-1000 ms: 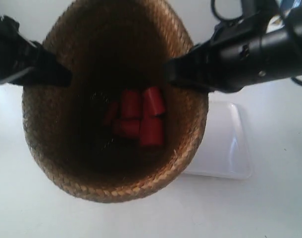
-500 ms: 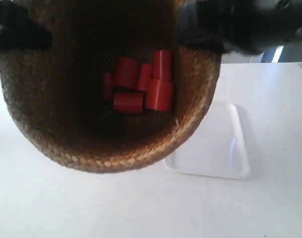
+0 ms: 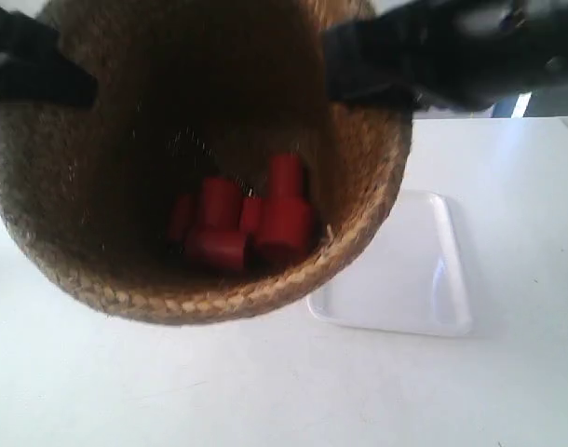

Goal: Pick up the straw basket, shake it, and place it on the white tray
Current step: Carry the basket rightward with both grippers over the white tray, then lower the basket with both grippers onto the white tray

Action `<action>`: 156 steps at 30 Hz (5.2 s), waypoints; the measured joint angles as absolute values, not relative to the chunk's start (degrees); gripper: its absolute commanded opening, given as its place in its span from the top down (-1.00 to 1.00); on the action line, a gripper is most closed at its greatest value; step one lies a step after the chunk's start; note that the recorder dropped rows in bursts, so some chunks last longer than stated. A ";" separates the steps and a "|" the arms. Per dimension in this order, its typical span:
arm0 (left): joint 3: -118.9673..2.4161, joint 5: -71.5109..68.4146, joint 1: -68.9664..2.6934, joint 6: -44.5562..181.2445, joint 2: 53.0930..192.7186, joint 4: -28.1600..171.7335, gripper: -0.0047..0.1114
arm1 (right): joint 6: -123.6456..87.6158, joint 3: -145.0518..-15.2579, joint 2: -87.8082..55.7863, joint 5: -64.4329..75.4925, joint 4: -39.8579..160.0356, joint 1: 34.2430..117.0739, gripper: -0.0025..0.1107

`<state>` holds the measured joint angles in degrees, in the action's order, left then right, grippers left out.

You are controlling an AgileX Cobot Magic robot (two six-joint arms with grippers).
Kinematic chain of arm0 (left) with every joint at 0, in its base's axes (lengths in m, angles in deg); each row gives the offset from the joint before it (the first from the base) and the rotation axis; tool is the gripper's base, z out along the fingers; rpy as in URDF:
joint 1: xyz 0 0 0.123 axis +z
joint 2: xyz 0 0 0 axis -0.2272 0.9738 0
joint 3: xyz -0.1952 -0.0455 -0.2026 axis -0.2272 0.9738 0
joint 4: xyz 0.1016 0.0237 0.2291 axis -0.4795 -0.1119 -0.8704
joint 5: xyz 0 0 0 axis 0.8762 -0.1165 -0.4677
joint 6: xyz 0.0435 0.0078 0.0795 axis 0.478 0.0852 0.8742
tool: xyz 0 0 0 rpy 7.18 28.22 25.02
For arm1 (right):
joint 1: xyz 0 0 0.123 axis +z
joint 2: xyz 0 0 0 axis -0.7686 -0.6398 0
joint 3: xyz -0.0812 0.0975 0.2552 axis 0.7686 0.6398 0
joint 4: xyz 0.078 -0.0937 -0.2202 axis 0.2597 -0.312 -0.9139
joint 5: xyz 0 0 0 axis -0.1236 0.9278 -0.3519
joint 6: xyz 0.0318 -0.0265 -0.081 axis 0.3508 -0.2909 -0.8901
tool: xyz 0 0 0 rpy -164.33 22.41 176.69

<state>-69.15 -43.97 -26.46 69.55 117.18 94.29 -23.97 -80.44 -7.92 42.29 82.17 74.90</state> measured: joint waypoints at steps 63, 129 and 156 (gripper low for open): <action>-63.60 -38.58 -25.63 69.99 115.31 95.92 0.92 | -16.57 -75.33 -7.73 39.41 76.78 76.55 0.96; -103.35 -46.11 -32.98 62.23 162.20 107.80 0.92 | -20.26 -105.94 -34.52 72.48 63.52 50.53 0.96; -106.18 -45.57 -35.78 59.90 164.65 105.06 0.92 | -18.41 -105.94 -34.77 72.75 60.09 50.16 0.96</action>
<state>-106.18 -45.57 -35.78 59.90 164.65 105.06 -18.41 -105.94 -34.77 72.75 60.09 50.16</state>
